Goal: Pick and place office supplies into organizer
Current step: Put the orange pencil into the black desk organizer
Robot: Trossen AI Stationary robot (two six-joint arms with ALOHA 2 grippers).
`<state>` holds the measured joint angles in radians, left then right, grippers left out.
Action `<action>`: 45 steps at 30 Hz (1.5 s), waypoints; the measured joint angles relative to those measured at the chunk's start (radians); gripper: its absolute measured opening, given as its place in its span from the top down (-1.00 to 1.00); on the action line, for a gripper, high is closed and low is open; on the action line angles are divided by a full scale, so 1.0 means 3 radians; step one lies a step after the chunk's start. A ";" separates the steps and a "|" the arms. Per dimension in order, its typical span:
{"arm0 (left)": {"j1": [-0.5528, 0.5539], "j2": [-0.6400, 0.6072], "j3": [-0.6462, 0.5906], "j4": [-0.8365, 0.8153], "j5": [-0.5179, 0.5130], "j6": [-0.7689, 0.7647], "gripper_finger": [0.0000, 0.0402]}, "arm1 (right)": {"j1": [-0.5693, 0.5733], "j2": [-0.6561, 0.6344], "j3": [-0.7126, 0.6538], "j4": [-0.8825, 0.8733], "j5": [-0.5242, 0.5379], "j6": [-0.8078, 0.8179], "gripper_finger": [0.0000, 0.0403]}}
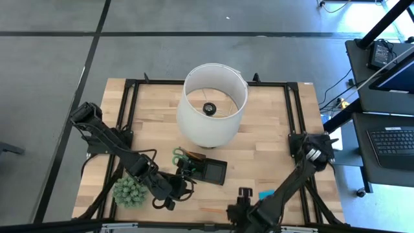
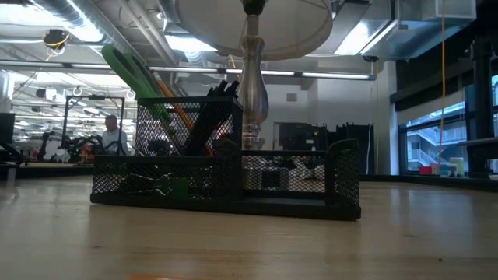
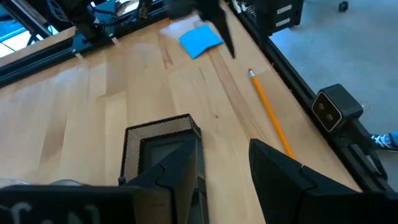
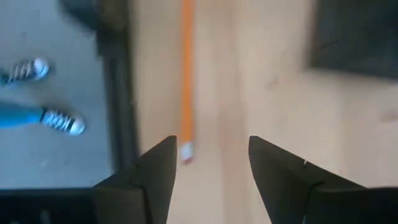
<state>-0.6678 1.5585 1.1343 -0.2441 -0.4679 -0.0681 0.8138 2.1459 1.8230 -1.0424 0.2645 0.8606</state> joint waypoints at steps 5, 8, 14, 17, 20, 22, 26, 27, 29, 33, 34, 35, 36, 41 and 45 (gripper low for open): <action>0.0000 0.0000 0.0000 0.0001 -0.0001 0.0000 0.30 | 0.0113 0.0175 0.0010 0.0136 -0.0197 0.0140 0.00; 0.0000 0.0000 0.0000 0.0000 -0.0001 0.0001 0.30 | 0.0125 0.0271 0.0011 0.0118 -0.0215 0.0265 0.00; 0.0000 0.0000 0.0000 -0.0001 -0.0001 0.0007 0.30 | 0.0113 0.0380 0.0011 0.0085 -0.0212 0.0345 0.00; 0.0000 0.0000 0.0000 -0.0002 -0.0001 0.0000 0.30 | 0.0111 0.0446 0.0010 0.0054 -0.0226 0.0347 0.00; 0.0000 0.0000 0.0000 -0.0002 -0.0001 0.0001 0.30 | 0.0111 0.0520 0.0010 0.0030 -0.0293 0.0351 0.00; 0.0000 0.0000 0.0000 -0.0002 -0.0001 0.0000 0.30 | 0.0111 0.0553 0.0011 0.0039 -0.0316 0.0358 0.00; 0.0000 0.0000 0.0000 -0.0002 -0.0001 0.0001 0.30 | 0.0085 0.0586 0.0021 0.0069 -0.0456 0.0352 0.09; 0.0000 -0.0001 0.0000 -0.0002 -0.0001 0.0002 0.30 | 0.0078 0.0588 0.0021 0.0079 -0.0499 0.0350 0.13; 0.0000 -0.0001 0.0000 -0.0002 -0.0001 0.0004 0.30 | 0.0066 0.0594 0.0008 0.0107 -0.0538 0.0349 0.22; 0.0000 -0.0001 0.0000 -0.0002 -0.0001 0.0005 0.30 | 0.0060 0.0597 -0.0033 0.0126 -0.0529 0.0343 0.41; 0.0000 -0.0001 0.0000 -0.0001 -0.0001 0.0005 0.30 | 0.0056 0.0599 -0.0048 0.0134 -0.0534 0.0340 0.45; 0.0000 -0.0001 0.0000 -0.0001 -0.0001 0.0003 0.30 | 0.0051 0.0599 -0.0070 0.0150 -0.0535 0.0340 0.50; 0.0000 -0.0001 0.0000 -0.0002 -0.0001 0.0002 0.30 | 0.0049 0.0599 -0.0083 0.0157 -0.0538 0.0340 0.54; 0.0000 -0.0001 0.0000 -0.0002 -0.0001 0.0000 0.30 | 0.0049 0.0614 -0.0086 0.0158 -0.0519 0.0294 0.74; 0.0000 -0.0001 0.0000 -0.0002 -0.0002 0.0000 0.30 | 0.0046 0.0613 -0.0089 0.0154 -0.0514 0.0288 0.90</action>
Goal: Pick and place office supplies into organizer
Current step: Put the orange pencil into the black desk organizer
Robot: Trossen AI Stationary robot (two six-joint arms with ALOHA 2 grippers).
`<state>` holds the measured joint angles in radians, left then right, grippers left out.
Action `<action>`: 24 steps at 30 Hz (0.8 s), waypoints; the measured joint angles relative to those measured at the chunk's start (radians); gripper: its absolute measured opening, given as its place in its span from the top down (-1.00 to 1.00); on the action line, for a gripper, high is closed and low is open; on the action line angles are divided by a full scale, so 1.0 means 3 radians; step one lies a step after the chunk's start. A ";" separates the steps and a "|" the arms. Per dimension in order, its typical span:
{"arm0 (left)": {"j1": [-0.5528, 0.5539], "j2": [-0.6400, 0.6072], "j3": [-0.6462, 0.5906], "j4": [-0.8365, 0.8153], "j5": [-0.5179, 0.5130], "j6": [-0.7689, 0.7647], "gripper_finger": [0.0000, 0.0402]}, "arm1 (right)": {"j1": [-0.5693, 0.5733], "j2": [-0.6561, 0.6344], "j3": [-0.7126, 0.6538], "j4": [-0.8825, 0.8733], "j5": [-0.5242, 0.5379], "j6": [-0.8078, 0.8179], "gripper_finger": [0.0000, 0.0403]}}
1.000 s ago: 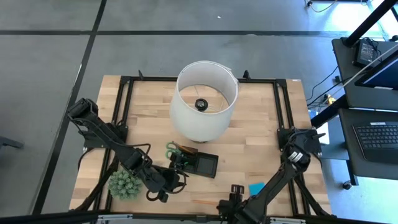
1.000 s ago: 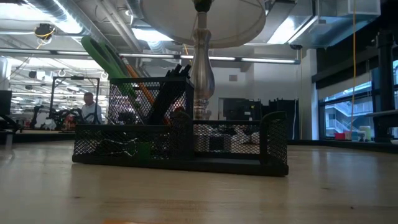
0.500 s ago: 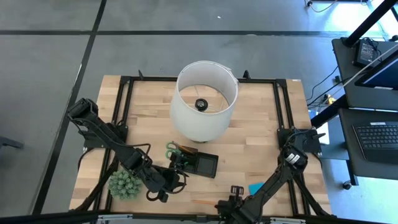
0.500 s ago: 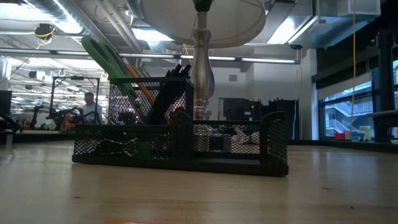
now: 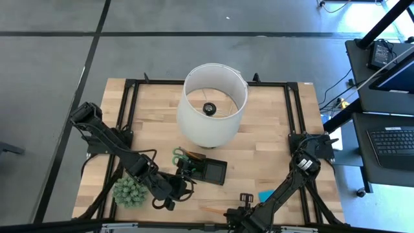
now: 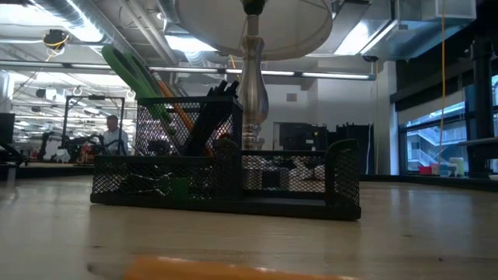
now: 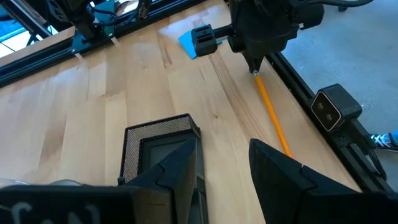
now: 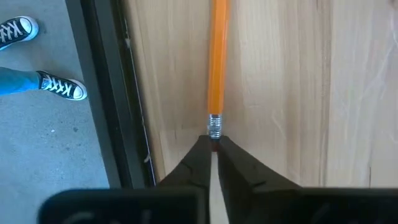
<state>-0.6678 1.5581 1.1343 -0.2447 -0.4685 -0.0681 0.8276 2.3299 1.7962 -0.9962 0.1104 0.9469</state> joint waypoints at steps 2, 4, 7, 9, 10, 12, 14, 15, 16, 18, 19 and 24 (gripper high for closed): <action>0.0000 0.0000 0.0000 0.0000 0.0000 0.0000 0.30 | 0.0000 0.0000 -0.0001 -0.0001 0.0001 -0.0031 0.95; 0.0000 0.0000 0.0000 0.0000 0.0001 0.0000 0.30 | 0.0000 -0.0001 -0.0003 -0.0001 -0.0002 -0.0030 0.96; 0.0000 0.0000 0.0000 0.0000 0.0000 0.0000 0.30 | -0.0004 0.0002 0.0028 -0.0041 -0.0052 -0.0030 0.95; 0.0000 0.0000 0.0000 0.0000 0.0000 0.0003 0.30 | -0.0005 0.0007 0.0091 -0.0112 -0.0068 -0.0032 0.97; 0.0000 0.0000 0.0000 0.0001 0.0000 0.0003 0.30 | -0.0005 0.0003 0.0125 -0.0153 -0.0068 -0.0035 0.97; 0.0000 0.0000 0.0000 0.0000 0.0000 0.0004 0.30 | -0.0007 0.0000 0.0193 -0.0241 -0.0075 -0.0037 0.97; 0.0000 0.0000 0.0000 0.0000 0.0000 0.0004 0.30 | -0.0016 0.0006 0.0279 -0.0519 -0.0110 -0.0043 0.97; 0.0000 0.0000 0.0000 0.0000 0.0001 0.0004 0.30 | -0.0019 0.0012 0.0338 -0.0636 -0.0110 -0.0043 0.97; 0.0000 0.0000 0.0000 0.0001 0.0002 0.0006 0.30 | -0.0027 0.0014 0.0411 -0.0701 -0.0111 -0.0043 0.97; 0.0000 0.0000 0.0000 0.0000 0.0053 0.0008 0.30 | -0.0039 -0.0007 0.0547 -0.0897 -0.0106 -0.0046 0.98; 0.0000 0.0000 0.0000 -0.0002 0.0079 0.0008 0.30 | -0.0047 -0.0010 0.0607 -0.1008 -0.0104 -0.0055 0.98; 0.0000 0.0000 -0.0001 -0.0025 0.0079 0.0008 0.30 | -0.0118 -0.0010 0.0917 -0.1271 -0.0089 -0.0159 0.98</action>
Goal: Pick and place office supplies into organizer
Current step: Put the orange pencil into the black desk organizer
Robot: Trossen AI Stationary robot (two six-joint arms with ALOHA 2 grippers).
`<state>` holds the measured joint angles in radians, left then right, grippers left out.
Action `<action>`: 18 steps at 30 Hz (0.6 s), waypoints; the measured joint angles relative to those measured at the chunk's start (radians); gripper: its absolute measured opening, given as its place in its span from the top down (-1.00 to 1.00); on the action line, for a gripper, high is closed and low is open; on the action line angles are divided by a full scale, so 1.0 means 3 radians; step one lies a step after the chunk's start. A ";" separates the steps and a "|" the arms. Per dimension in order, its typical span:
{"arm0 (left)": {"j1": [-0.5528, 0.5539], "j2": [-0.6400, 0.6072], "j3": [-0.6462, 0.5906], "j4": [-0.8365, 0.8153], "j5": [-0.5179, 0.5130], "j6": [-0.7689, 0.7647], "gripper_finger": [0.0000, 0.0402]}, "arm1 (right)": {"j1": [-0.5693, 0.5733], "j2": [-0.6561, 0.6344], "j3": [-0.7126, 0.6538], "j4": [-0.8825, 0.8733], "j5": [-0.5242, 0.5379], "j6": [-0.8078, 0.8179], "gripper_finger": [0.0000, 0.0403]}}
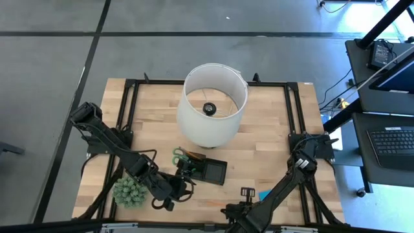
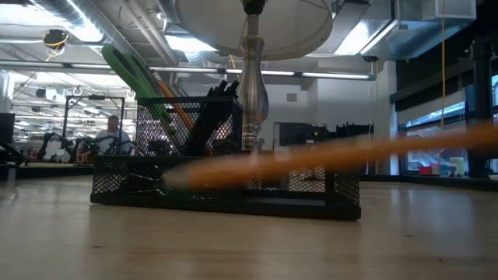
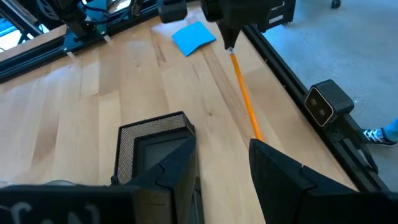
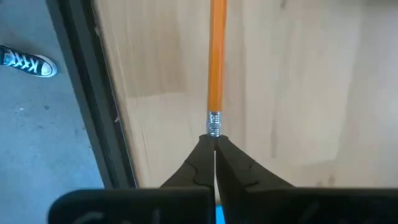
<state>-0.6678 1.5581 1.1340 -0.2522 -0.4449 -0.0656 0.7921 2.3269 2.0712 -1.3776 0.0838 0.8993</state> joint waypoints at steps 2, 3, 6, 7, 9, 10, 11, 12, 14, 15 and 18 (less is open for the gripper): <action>0.0000 0.0000 0.0000 0.0001 0.0013 -0.0001 0.30 | -0.0033 0.0000 0.0128 -0.0075 0.0016 -0.0071 0.98; 0.0000 0.0000 0.0000 0.0001 0.0036 -0.0001 0.30 | -0.0052 0.0000 0.0195 -0.0099 0.0035 -0.0100 0.98; 0.0000 0.0000 0.0000 0.0003 0.0132 -0.0013 0.30 | -0.0131 0.0000 0.0424 -0.0234 0.0058 -0.0178 0.98; 0.0000 0.0000 0.0000 0.0009 0.0162 -0.0035 0.30 | -0.0165 0.0000 0.0497 -0.0292 0.0063 -0.0217 0.98; 0.0000 0.0000 0.0000 0.0030 0.0180 -0.0110 0.30 | -0.0237 0.0000 0.0630 -0.0375 0.0065 -0.0261 0.98; 0.0000 0.0000 0.0000 0.0040 0.0187 -0.0154 0.30 | -0.0276 -0.0002 0.0687 -0.0405 0.0066 -0.0305 0.98; 0.0000 0.0000 0.0000 0.0043 0.0213 -0.0206 0.30 | -0.0312 -0.0004 0.0739 -0.0436 0.0066 -0.0332 0.98; 0.0008 0.0000 0.0000 0.0042 0.0275 -0.0249 0.30 | -0.0349 -0.0004 0.0786 -0.0470 0.0066 -0.0383 0.98; 0.0022 0.0000 0.0000 0.0042 0.0403 -0.0325 0.29 | -0.0425 -0.0005 0.0842 -0.0485 0.0067 -0.0487 0.98; 0.0030 0.0000 0.0000 0.0043 0.0463 -0.0372 0.29 | -0.0460 -0.0005 0.0862 -0.0481 0.0066 -0.0518 0.98; 0.0054 0.0000 0.0000 0.0042 0.0637 -0.0449 0.29 | -0.0566 -0.0007 0.0886 -0.0484 0.0068 -0.0641 0.98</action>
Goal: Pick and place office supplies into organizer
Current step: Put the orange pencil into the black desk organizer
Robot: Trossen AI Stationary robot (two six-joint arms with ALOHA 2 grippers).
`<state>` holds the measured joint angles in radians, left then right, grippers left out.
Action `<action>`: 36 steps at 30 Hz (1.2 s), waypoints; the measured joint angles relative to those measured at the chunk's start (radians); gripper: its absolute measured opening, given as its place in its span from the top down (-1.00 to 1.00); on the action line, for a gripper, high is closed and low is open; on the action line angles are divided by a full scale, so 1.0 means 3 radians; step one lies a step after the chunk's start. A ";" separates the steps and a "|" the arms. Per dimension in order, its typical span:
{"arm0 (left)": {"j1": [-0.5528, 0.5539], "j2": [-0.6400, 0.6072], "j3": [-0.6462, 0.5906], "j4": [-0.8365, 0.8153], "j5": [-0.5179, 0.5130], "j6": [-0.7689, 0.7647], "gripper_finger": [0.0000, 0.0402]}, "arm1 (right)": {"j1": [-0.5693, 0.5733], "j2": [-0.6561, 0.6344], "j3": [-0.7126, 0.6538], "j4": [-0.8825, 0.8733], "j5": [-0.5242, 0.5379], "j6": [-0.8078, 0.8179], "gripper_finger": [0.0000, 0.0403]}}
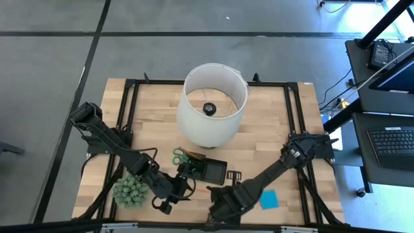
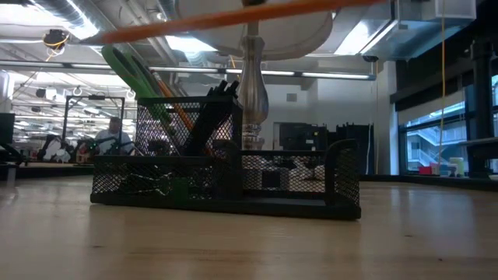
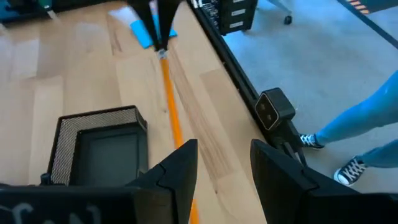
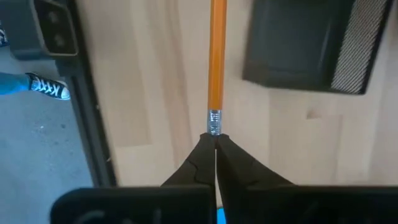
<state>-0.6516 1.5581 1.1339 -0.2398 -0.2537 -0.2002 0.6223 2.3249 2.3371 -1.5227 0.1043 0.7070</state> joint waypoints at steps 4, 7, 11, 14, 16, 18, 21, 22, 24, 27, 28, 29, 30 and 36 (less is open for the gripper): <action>0.0002 0.0000 0.0000 -0.0018 -0.0009 -0.0007 0.29 | -0.0109 0.0000 0.0000 0.0006 0.0003 -0.0061 0.98; 0.0011 0.0000 0.0000 -0.0138 -0.0103 -0.0151 0.25 | -0.0155 -0.0001 0.0001 0.0016 0.0008 -0.0070 0.98; 0.0056 0.0000 0.0000 -0.0411 -0.0141 -0.0428 0.17 | -0.0198 -0.0001 0.0003 0.0028 0.0007 -0.0035 0.98; 0.0091 0.0000 0.0000 -0.0493 -0.0147 -0.0545 0.11 | -0.0220 -0.0001 0.0003 0.0068 0.0006 -0.0018 0.98; 0.0107 0.0000 0.0000 -0.0506 -0.0150 -0.0548 0.08 | -0.0226 -0.0001 0.0003 0.0122 0.0006 -0.0019 0.98; 0.0115 0.0000 0.0000 -0.0531 -0.0147 -0.0548 0.07 | -0.0232 -0.0003 0.0003 0.0190 0.0013 -0.0018 0.98; 0.0129 0.0039 0.0000 -0.0571 -0.0115 -0.0549 0.07 | -0.0236 -0.0005 0.0003 0.0246 0.0053 -0.0016 0.98; 0.0129 0.0064 0.0000 -0.0609 -0.0098 -0.0550 0.07 | -0.0239 -0.0006 0.0003 0.0248 0.0081 -0.0005 0.98; 0.0129 0.0144 0.0000 -0.0627 -0.0054 -0.0584 0.07 | -0.0243 -0.0008 0.0004 0.0250 0.0113 0.0052 0.98; 0.0129 0.0283 0.0000 -0.0640 -0.0053 -0.0603 0.07 | -0.0250 -0.0008 0.0004 0.0306 0.0112 0.0055 0.98; 0.0129 0.0327 0.0000 -0.0638 -0.0053 -0.0607 0.07 | -0.0250 -0.0008 0.0004 0.0329 0.0112 0.0045 0.98; 0.0129 0.0369 0.0000 -0.0633 -0.0054 -0.0607 0.07 | -0.0250 -0.0008 0.0004 0.0341 0.0113 0.0043 0.98; 0.0129 0.0409 0.0000 -0.0636 -0.0055 -0.0607 0.07 | -0.0250 -0.0008 0.0004 0.0346 0.0113 0.0043 0.98; 0.0130 0.0514 0.0000 -0.0630 -0.0131 -0.0645 0.09 | -0.0250 -0.0008 0.0004 0.0394 0.0120 -0.0006 0.98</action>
<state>-0.6127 1.7123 1.1339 -0.4288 -0.2930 -0.3937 0.5472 2.3226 2.3383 -1.4045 0.1402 0.7053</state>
